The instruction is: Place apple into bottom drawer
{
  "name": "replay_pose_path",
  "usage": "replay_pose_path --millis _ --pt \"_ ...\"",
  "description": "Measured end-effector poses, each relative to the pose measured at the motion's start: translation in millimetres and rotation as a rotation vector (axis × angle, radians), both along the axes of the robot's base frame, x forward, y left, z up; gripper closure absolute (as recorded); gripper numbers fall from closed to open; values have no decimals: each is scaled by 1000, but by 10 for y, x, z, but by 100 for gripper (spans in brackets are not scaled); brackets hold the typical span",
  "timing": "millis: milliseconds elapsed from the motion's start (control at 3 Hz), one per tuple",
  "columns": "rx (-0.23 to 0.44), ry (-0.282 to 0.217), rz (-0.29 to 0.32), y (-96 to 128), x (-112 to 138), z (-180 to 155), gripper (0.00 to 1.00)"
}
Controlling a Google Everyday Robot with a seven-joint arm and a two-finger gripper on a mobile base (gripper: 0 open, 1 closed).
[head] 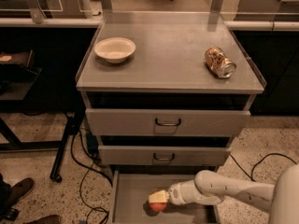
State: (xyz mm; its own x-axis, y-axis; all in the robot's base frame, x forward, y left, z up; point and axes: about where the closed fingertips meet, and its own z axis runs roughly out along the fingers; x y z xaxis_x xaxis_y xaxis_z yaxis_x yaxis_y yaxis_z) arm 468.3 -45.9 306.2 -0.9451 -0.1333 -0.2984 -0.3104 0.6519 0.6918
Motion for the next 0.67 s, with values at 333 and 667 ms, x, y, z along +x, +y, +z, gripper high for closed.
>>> replay_pose_path --millis 333,667 --pt "-2 20 -39 104 -63 -154 100" --pt "-35 9 -138 102 43 -403 100"
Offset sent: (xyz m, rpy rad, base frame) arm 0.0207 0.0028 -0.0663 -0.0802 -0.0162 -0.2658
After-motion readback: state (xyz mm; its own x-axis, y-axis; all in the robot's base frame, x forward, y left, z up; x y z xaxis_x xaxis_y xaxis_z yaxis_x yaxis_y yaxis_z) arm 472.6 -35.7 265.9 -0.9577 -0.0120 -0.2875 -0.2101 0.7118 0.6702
